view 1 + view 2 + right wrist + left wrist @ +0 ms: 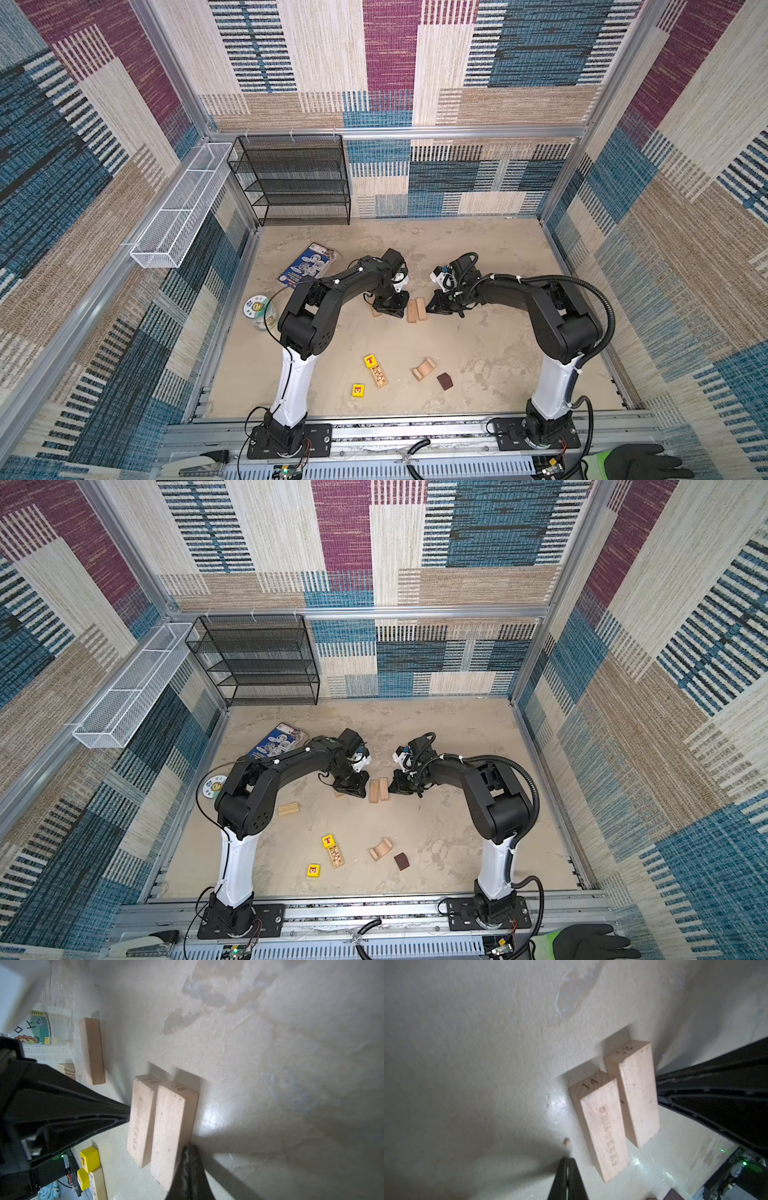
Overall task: Build the wood block tower
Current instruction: 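Press the bar against the standing bar and open the right gripper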
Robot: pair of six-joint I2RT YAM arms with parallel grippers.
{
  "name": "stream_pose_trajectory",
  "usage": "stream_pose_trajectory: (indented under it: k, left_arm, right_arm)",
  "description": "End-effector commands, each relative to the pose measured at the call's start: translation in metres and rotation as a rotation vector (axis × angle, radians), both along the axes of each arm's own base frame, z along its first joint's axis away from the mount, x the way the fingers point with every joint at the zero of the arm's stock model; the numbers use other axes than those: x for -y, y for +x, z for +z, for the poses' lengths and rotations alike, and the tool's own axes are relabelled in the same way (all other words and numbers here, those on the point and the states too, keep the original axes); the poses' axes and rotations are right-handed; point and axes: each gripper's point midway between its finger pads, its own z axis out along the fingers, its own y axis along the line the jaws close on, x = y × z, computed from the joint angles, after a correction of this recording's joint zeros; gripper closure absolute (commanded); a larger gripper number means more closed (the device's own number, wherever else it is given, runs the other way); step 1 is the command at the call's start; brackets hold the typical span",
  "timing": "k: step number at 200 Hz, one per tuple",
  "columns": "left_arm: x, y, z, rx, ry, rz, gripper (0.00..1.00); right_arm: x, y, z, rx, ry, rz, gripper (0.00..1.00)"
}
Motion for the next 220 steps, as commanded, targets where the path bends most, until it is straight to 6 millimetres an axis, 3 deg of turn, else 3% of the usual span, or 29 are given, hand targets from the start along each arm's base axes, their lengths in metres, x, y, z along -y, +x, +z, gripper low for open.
stream_pose_trajectory:
  k: [1, 159, 220]
  left_arm:
    - [0.0, -0.002, 0.001, -0.008, -0.003, -0.016, 0.92]
    - [0.006, -0.004, -0.002, -0.034, -0.026, -0.02, 0.93]
    - [0.002, -0.002, -0.002, -0.021, -0.008, -0.014, 0.92]
  right_arm:
    - [0.0, -0.004, -0.003, -0.013, -0.004, 0.008, 0.95]
    - [-0.002, -0.003, -0.006, -0.027, -0.002, 0.019, 0.95]
    - [0.006, 0.019, 0.008, 0.034, -0.057, -0.016, 0.91]
